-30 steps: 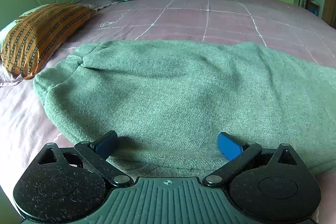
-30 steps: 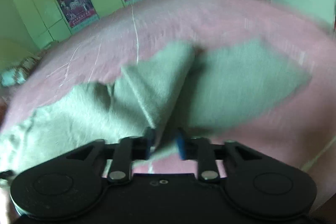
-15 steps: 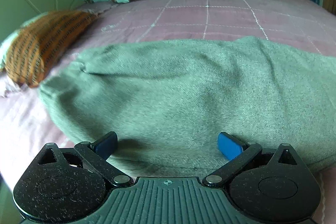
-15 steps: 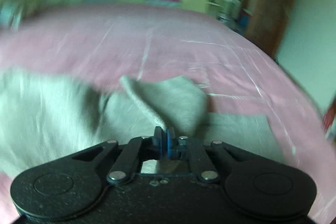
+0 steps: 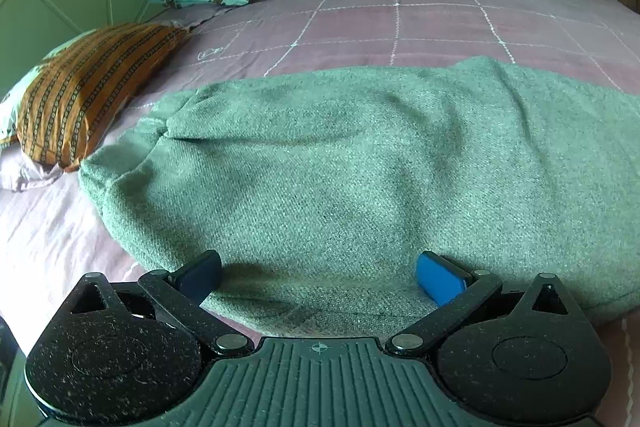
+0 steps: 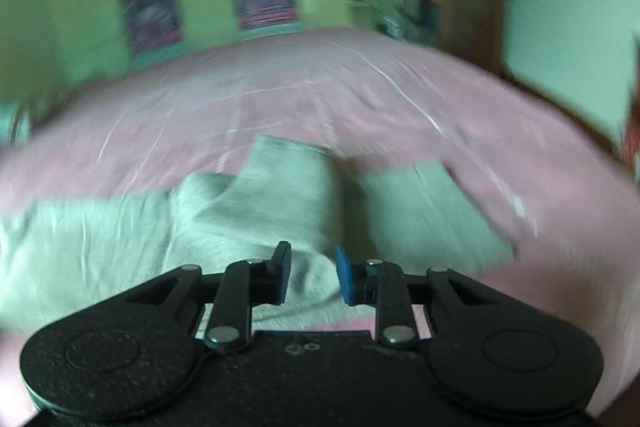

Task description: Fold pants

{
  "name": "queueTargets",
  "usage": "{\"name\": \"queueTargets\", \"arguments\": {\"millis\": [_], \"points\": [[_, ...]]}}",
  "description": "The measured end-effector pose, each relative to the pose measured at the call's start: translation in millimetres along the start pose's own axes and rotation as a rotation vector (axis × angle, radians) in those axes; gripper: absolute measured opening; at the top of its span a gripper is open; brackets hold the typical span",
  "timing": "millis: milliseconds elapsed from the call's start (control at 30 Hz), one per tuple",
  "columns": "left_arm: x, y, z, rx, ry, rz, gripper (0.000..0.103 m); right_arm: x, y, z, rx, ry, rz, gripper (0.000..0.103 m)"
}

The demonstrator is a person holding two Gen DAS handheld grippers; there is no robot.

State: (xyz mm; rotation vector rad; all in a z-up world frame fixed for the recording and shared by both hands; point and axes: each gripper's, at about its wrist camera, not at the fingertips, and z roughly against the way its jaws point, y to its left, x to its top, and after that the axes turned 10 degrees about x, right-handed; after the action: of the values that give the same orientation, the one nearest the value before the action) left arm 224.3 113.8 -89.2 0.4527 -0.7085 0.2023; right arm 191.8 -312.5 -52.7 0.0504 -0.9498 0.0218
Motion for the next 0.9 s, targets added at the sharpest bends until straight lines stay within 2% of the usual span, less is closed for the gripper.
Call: {"name": "queueTargets", "arguments": {"millis": [133, 267, 300, 333, 367, 400, 467, 500, 567, 633, 667, 733, 800, 833, 900], "points": [[0, 4, -1, -0.015, 0.006, 0.007, 0.103, 5, 30, -30, -0.006, 0.050, 0.265, 0.018], [0, 3, -2, -0.016, 0.010, 0.009, 0.103, 1, 58, -57, -0.023, 0.120, 0.498, 0.032], [0, 4, -2, -0.017, 0.009, 0.009, 0.103, -1, 63, -62, -0.040, 0.124, 0.543, 0.032], [0, 4, -2, -0.017, 0.009, 0.010, 0.103, -1, 65, -66, -0.058, 0.134, 0.571, 0.030], [0, 4, -2, -0.018, 0.009, 0.010, 0.103, 0, 62, -68, -0.064, 0.128, 0.554, 0.015], [1, 4, -2, -0.019, 0.009, 0.010, 0.103, 7, 55, -65, -0.045, 0.111, 0.484, 0.001], [1, 4, -2, -0.022, 0.009, 0.010, 0.103, 26, 33, -45, -0.021, 0.024, 0.288, 0.001], [0, 4, -2, -0.022, 0.008, 0.010, 0.103, 36, 17, -26, -0.004, -0.061, 0.161, 0.001], [-1, 3, -2, -0.020, 0.005, 0.011, 0.103, 42, -29, 13, 0.057, -0.212, -0.159, 0.001], [-1, 3, -2, -0.020, 0.002, 0.011, 0.103, 22, -88, 34, 0.077, -0.303, -0.515, 0.001], [-1, 3, -2, -0.020, 0.002, 0.010, 0.103, 4, -114, 35, 0.083, -0.317, -0.658, 0.001], [-1, 3, -1, -0.021, 0.003, 0.006, 0.103, -31, -155, 20, 0.061, -0.239, -0.834, 0.001], [0, 4, -2, -0.027, 0.010, 0.004, 0.103, -60, -179, 1, 0.081, -0.145, -0.956, 0.001], [1, 5, -2, -0.031, 0.014, 0.001, 0.103, -72, -187, 0, 0.121, -0.159, -1.021, 0.001], [3, 6, -3, -0.040, 0.022, -0.004, 0.103, -72, -188, 5, 0.133, -0.184, -1.024, 0.001]]}}
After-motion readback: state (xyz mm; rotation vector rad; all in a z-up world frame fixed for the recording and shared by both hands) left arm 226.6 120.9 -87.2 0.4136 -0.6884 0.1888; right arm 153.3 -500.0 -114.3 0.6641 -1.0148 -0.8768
